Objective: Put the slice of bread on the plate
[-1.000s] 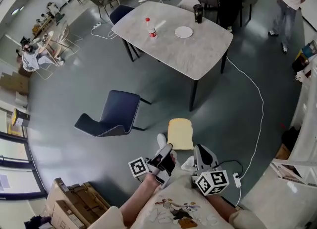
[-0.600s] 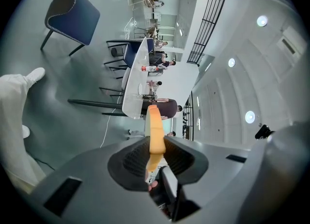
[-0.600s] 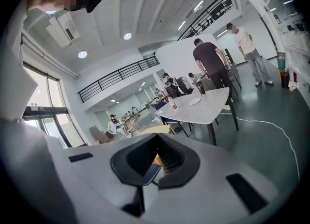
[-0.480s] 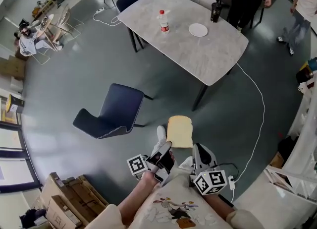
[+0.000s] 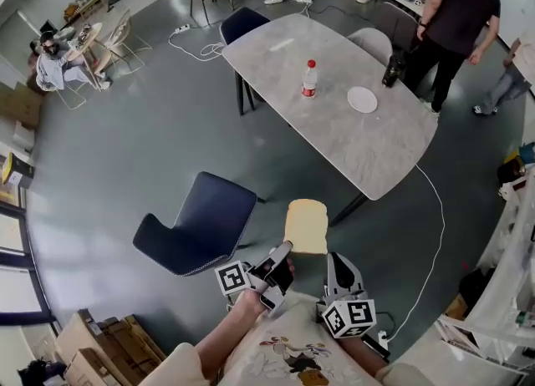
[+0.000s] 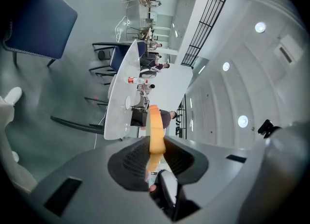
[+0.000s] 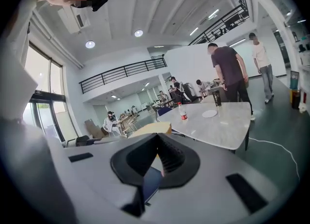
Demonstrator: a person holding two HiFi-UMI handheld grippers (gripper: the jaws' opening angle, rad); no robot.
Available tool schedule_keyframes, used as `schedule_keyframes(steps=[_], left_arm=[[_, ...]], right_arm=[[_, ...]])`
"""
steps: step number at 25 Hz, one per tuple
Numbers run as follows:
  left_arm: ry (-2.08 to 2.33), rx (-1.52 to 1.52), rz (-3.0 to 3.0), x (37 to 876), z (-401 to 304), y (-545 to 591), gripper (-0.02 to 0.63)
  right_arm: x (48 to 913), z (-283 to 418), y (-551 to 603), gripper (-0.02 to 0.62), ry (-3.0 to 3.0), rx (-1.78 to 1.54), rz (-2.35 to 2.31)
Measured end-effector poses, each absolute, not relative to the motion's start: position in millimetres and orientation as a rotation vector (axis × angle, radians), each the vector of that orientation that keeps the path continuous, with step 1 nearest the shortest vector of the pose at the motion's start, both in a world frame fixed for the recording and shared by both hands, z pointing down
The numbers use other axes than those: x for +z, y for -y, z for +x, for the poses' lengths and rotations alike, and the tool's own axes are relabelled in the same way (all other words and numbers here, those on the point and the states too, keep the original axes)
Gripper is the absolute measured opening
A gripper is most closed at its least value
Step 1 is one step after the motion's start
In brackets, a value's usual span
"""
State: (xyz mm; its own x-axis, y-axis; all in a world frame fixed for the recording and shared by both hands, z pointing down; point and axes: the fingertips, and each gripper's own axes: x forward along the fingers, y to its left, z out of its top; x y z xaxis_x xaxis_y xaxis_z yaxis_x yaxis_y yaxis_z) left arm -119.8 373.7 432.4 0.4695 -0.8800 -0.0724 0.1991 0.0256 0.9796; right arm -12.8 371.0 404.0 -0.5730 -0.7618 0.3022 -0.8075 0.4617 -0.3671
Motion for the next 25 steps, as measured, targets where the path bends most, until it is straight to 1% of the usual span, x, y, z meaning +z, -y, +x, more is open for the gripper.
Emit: schedule_keyframes(steps=[5, 10, 19, 25], left_arm=[[0.691, -0.947, 1.287, 430, -164, -353, 0.095], [0.678, -0.939, 1.282, 435, -192, -339, 0.095], [0.637, -0.885, 1.272, 439, -199, -312, 0.095], [0.642, -0.859, 1.281, 447, -196, -286, 0.095]], right_arm=[[398, -61, -348, 0.006, 2.611, 0.709, 1.382], [407, -83, -337, 0.005, 2.571, 0.743, 1.4], [412, -102, -317, 0.005, 2.526, 0.793, 1.433], [420, -99, -285, 0.005, 2.528, 0.836, 1.474]])
